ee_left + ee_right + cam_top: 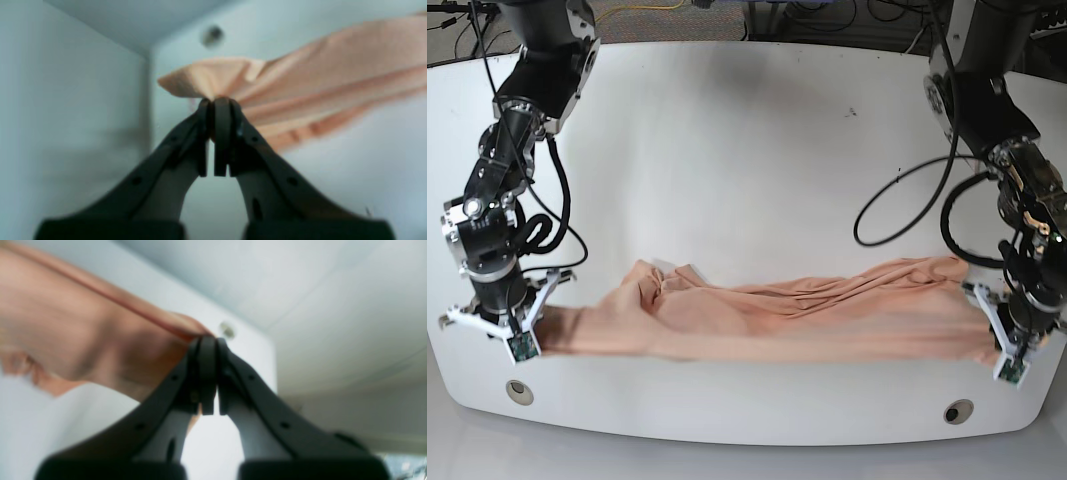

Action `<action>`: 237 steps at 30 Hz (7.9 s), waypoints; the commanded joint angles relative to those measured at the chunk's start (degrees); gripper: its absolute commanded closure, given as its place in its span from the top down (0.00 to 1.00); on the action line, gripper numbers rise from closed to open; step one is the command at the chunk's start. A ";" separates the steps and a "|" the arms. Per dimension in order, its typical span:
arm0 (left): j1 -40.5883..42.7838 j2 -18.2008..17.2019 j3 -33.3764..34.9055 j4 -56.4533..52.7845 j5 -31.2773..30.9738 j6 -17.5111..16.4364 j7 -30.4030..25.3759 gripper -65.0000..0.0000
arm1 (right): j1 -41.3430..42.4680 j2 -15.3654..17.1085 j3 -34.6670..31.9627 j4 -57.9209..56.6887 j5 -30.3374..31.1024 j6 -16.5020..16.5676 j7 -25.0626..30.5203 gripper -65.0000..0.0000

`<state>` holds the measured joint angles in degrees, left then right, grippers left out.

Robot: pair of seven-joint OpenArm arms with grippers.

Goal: Fold the T-shirt properly
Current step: 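Lay the shirt flat on the table and open the left gripper, then move both grippers to the shirt's shoulder and hem corners and grasp, then lift the peach shirt high with both grippers, stretching it between them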

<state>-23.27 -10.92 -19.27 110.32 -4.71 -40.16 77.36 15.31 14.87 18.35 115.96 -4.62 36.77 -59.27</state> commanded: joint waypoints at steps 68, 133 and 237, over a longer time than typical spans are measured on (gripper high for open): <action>17.16 1.20 -8.56 -15.16 1.85 0.16 -9.27 0.63 | -29.24 -15.09 0.51 -1.19 -1.05 -0.95 6.83 0.73; 15.93 -0.82 -2.84 -36.08 2.12 0.16 -21.67 0.00 | -8.32 -14.13 16.68 -36.27 12.75 -0.95 13.68 0.32; -41.74 4.37 1.29 -11.29 1.85 0.16 -4.53 0.00 | 38.97 16.03 -13.03 -9.72 13.11 -0.51 -2.76 0.00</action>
<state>-65.30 -6.24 -18.11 96.62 -2.63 -40.07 74.13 54.98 30.17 4.03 104.16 9.08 36.51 -63.02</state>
